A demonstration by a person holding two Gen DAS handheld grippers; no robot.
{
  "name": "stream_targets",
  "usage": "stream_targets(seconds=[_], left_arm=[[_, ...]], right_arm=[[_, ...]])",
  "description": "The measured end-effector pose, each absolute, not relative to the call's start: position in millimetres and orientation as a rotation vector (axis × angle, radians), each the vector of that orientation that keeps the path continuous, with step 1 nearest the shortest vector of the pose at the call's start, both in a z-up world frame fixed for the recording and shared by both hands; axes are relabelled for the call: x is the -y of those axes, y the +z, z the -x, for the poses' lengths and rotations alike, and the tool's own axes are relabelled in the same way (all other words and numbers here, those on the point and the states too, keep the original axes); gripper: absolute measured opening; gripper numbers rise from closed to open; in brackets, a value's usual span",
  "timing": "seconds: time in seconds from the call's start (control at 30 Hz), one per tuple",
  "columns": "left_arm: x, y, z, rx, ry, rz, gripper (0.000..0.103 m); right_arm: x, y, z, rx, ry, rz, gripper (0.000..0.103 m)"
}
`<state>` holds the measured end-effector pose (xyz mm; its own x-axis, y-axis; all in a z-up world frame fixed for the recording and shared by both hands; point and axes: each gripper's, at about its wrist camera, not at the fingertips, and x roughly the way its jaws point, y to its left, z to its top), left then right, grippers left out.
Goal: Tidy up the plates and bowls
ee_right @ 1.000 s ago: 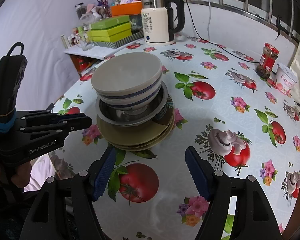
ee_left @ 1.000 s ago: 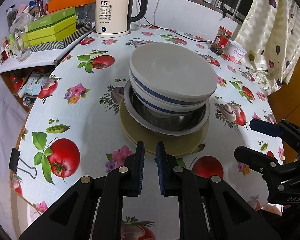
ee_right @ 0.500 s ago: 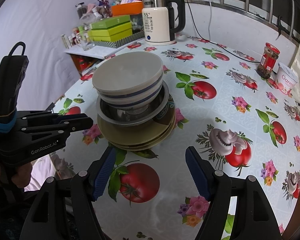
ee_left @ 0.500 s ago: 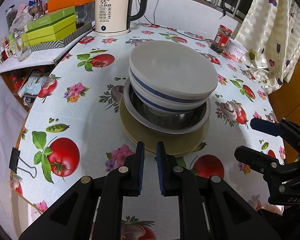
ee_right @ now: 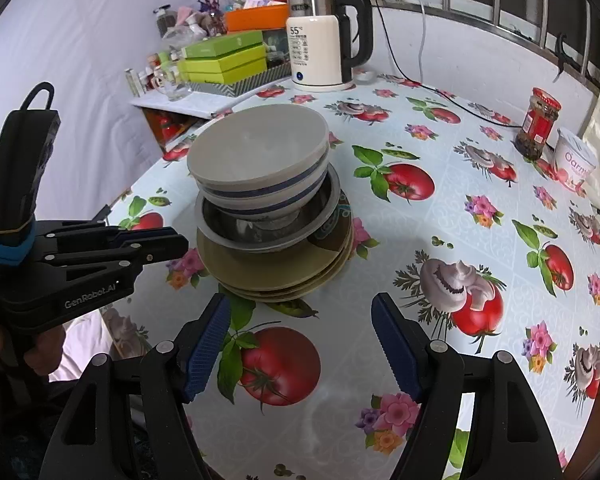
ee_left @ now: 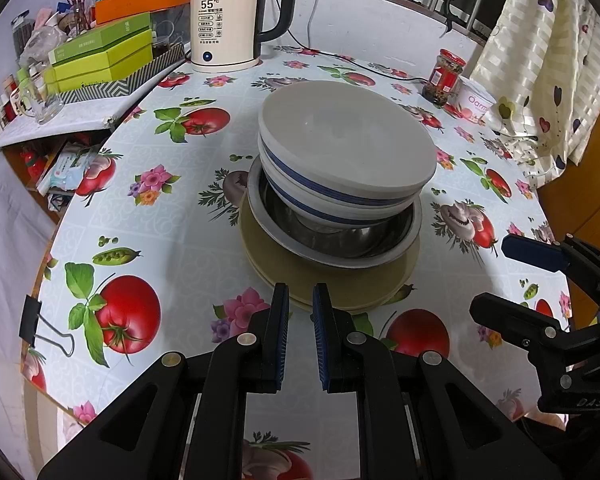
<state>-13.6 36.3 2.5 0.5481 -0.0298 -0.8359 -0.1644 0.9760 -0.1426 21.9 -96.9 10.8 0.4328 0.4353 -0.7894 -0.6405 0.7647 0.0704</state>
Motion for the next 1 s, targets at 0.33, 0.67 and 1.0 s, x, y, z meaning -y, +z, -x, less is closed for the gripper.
stream_targets(seconds=[0.33,0.67,1.0], left_arm=[[-36.0,2.7,13.2,-0.991,0.081,0.214,0.013],[-36.9,1.7,12.3,-0.994,0.082,0.212,0.013],[-38.6,-0.6,10.2,-1.003,0.087,0.203,0.012]], right_arm=[[92.9,9.8,-19.2,-0.895,0.685,0.260,0.074],[92.5,9.3,-18.8,-0.895,0.686,0.260,0.075],[92.9,10.5,-19.2,-0.894,0.686,0.260,0.075]])
